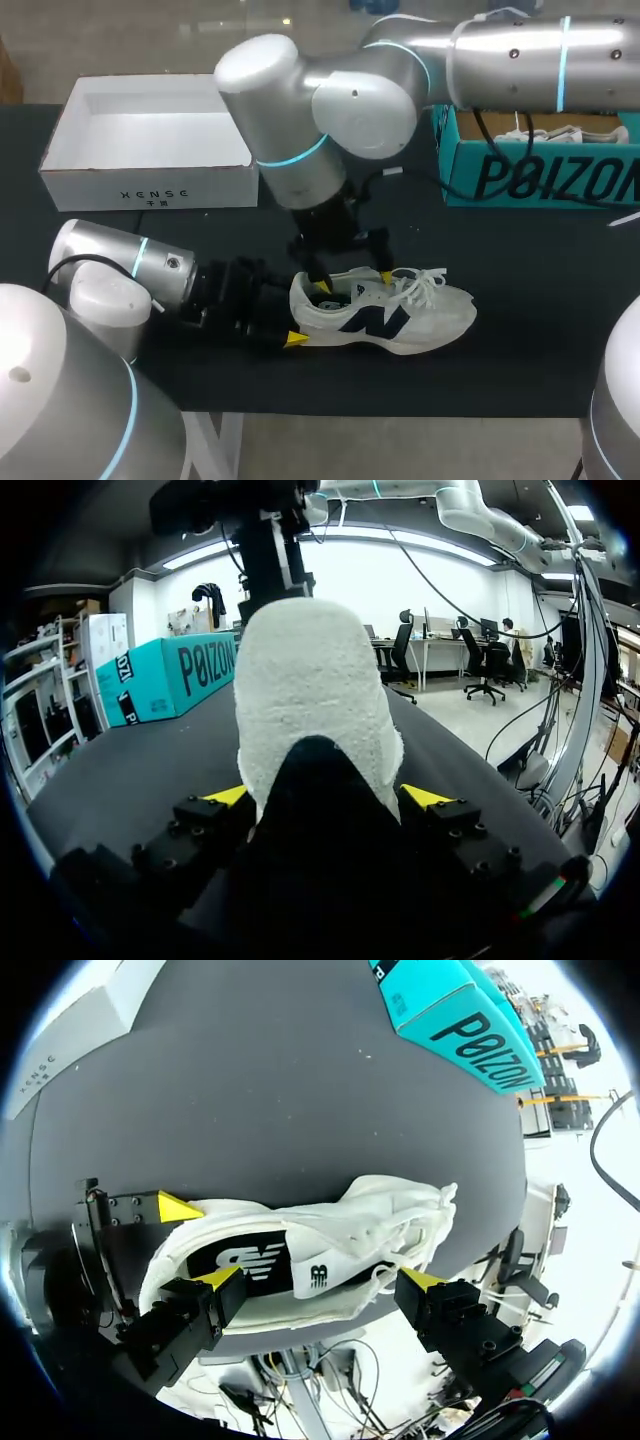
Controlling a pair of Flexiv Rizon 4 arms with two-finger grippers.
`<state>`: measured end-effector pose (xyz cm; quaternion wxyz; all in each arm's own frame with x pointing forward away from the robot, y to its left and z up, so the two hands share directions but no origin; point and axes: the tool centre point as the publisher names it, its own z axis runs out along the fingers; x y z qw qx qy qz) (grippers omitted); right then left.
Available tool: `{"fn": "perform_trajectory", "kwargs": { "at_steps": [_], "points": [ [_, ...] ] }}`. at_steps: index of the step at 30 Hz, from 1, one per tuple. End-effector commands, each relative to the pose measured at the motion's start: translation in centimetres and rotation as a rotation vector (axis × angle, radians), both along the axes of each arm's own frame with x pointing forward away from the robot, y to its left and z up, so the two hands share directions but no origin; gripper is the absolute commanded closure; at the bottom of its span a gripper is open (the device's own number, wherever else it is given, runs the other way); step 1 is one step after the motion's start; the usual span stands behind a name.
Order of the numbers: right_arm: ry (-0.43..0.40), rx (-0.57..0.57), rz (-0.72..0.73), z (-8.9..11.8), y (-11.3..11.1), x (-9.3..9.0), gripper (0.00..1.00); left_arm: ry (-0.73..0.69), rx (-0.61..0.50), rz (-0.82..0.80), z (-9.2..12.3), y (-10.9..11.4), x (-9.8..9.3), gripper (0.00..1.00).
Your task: Take the shoe out of the shoebox, open the shoe tongue, remove and reinsert the insole, then place the shoe into the shoebox
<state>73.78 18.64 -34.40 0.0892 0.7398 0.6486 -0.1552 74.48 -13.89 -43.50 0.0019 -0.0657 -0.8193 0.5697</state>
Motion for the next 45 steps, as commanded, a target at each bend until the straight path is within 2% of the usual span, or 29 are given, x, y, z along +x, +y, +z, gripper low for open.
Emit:
{"fn": "perform_trajectory", "kwargs": {
  "at_steps": [1,7,16,26,27,28,29,31,35,42,45],
  "points": [
    [-0.003,-0.030,0.010,-1.2,0.5,-0.3,0.00,0.000,0.001,-0.001,-0.6,0.0,0.1,1.00],
    [0.003,-0.071,0.026,-2.4,-0.5,-0.5,0.00,0.000,0.001,-0.001,-0.6,0.0,0.1,1.00],
    [-0.002,-0.097,-0.025,-3.7,-3.2,-1.1,0.00,0.000,0.001,-0.001,-0.6,0.0,0.1,1.00],
    [-0.031,-0.110,-0.068,-2.7,-4.9,-1.3,0.00,0.000,0.001,-0.001,-0.6,0.0,0.1,1.00],
    [-0.035,-0.111,-0.069,-2.6,-4.9,-1.2,0.02,0.000,0.001,-0.001,-0.6,0.0,0.1,1.00],
    [-0.040,-0.110,-0.070,-2.5,-5.0,-1.2,0.24,0.000,0.001,-0.001,-0.6,0.0,0.1,1.00],
    [-0.042,-0.110,-0.070,-2.3,-5.0,-1.2,0.36,0.000,0.001,-0.001,-0.6,0.0,0.1,1.00],
    [-0.049,-0.111,-0.070,-2.1,-5.0,-1.1,0.51,0.000,0.001,-0.001,-0.6,0.0,0.1,1.00],
    [-0.065,-0.110,-0.089,-1.4,-5.6,-1.2,0.64,0.000,0.001,-0.001,-0.6,0.0,0.1,1.00],
    [-0.097,-0.110,-0.135,0.0,-6.8,-1.8,0.60,0.000,0.001,-0.001,-0.6,0.0,0.1,1.00],
    [-0.105,-0.113,-0.148,0.5,-7.1,-2.0,0.55,0.000,0.001,-0.001,-0.6,0.0,0.1,1.00]
  ]
}}
